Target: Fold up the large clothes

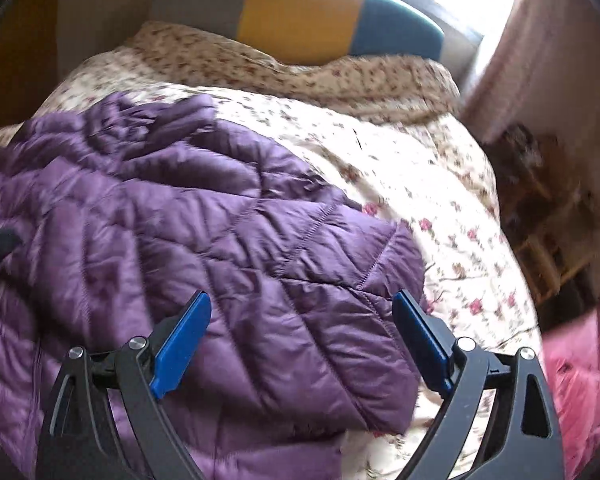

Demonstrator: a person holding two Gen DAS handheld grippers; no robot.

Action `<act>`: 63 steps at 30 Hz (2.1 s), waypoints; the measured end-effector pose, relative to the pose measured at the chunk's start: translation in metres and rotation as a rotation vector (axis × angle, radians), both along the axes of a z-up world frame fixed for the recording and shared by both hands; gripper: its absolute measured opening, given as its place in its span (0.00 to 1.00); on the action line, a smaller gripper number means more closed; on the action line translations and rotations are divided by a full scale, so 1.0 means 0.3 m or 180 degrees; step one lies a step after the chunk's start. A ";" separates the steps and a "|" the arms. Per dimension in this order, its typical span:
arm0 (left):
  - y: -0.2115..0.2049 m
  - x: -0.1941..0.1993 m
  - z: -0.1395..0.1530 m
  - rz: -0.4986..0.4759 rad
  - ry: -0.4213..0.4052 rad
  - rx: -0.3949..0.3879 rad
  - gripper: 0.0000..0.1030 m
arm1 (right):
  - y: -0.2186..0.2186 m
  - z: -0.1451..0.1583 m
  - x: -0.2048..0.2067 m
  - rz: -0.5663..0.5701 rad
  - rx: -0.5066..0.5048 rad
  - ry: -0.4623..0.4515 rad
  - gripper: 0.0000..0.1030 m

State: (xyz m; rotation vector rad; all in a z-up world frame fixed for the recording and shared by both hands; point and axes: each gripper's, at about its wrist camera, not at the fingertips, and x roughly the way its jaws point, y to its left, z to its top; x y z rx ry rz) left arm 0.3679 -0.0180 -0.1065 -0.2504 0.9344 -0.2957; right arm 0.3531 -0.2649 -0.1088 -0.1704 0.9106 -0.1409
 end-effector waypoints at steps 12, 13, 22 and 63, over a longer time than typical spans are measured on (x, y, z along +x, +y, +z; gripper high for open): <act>0.115 -0.049 -0.037 0.0169 -0.0036 0.0109 0.02 | 0.072 -0.135 0.076 -0.0058 0.0379 0.0089 0.92; 0.119 -0.057 -0.037 0.0177 -0.0037 0.0124 0.02 | 0.075 -0.149 0.082 -0.0059 0.0366 0.0087 0.92; 0.123 -0.129 0.078 0.0363 -0.0443 0.0197 0.54 | 0.079 -0.178 0.092 -0.0046 0.0380 0.0054 0.92; 0.891 -0.923 -0.013 0.2658 0.0017 -0.0860 0.68 | 0.086 -0.182 0.090 -0.0075 0.0311 -0.0006 0.95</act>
